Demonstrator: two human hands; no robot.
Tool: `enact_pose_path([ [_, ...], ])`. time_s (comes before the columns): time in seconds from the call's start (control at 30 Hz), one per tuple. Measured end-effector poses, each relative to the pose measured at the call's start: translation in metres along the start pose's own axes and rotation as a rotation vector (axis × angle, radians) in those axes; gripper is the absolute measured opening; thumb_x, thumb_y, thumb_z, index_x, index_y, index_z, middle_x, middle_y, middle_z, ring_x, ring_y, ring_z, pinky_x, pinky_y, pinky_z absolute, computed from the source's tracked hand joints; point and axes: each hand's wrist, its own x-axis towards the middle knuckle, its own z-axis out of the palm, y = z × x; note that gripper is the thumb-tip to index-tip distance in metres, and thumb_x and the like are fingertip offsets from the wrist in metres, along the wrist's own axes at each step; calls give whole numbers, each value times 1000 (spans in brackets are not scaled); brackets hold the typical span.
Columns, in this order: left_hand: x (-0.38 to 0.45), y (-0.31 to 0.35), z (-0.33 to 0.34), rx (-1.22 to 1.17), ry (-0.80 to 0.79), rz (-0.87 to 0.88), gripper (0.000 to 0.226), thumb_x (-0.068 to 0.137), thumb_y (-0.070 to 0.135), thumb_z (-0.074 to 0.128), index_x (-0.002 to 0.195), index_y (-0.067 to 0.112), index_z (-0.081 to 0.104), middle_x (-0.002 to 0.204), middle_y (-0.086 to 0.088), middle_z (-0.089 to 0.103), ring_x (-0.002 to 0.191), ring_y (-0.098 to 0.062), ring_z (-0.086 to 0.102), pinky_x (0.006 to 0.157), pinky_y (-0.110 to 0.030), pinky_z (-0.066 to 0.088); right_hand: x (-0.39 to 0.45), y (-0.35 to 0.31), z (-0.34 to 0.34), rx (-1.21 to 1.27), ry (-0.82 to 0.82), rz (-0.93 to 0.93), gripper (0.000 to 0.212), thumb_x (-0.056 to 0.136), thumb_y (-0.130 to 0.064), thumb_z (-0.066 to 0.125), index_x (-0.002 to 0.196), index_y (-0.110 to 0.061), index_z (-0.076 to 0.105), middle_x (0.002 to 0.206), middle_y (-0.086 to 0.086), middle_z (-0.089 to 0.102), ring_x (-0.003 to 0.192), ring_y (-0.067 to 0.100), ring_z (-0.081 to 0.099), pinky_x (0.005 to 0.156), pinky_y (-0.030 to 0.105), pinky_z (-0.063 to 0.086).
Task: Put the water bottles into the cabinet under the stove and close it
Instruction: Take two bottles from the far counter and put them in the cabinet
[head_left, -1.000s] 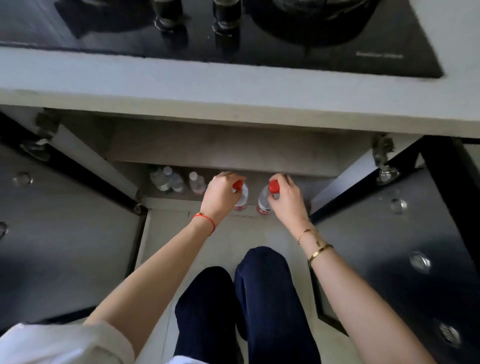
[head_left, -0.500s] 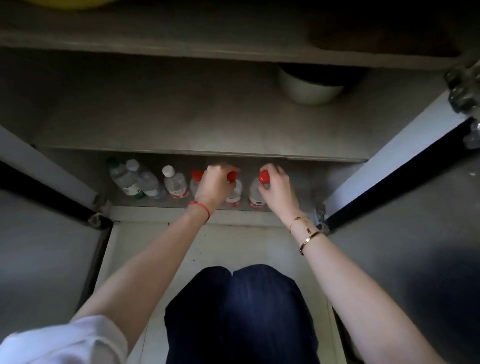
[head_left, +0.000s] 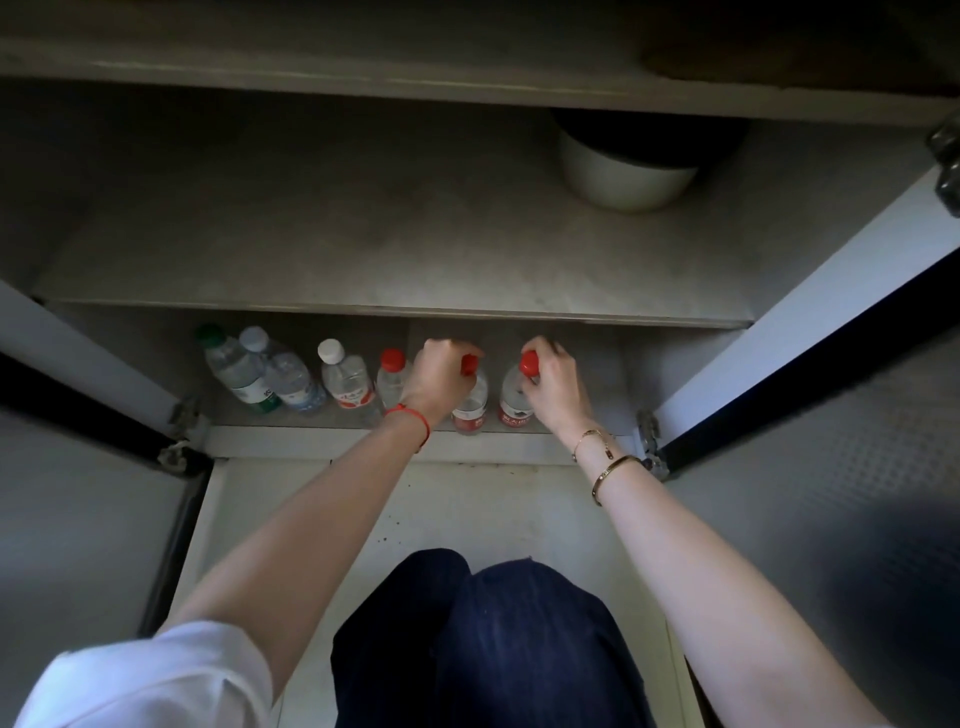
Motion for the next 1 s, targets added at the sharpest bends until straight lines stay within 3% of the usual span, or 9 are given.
enact_pose_path([
  [0.3,0,-14,12,1,42,21,32,87,-1,60,113,14,72,111,-9,73,97,-25,70,88,-32,57,2,5,12,-6,-3,50,34,86,-4,64,118,-9,52,120,16,56,102,36,61,79,36,51],
  [0.47,5,-15,13,2,37,37,31,87,3,63,115,15,70,111,-9,73,98,-26,70,87,-35,57,4,1,14,9,0,57,34,89,-7,63,121,-9,52,125,16,54,108,36,59,86,43,55],
  [0.67,0,-12,12,-4,14,69,48,84,5,69,130,15,59,123,-10,65,106,-28,66,92,-35,56,1,-4,9,7,-23,73,49,91,-12,63,137,-13,46,134,17,52,119,36,56,93,43,53],
  [0.83,-26,-11,-4,-58,110,100,48,83,5,69,129,11,59,127,-10,62,111,-26,63,94,-32,54,-18,-13,-2,-55,47,14,50,93,-17,59,140,-13,44,133,14,55,122,33,53,91,40,53],
  [1.0,-73,-14,-35,-96,257,113,45,84,8,68,129,11,59,128,-8,63,116,-22,61,98,-27,48,-45,-42,-18,-85,115,-150,48,94,-26,57,140,-14,46,135,9,56,131,30,45,107,42,43],
])
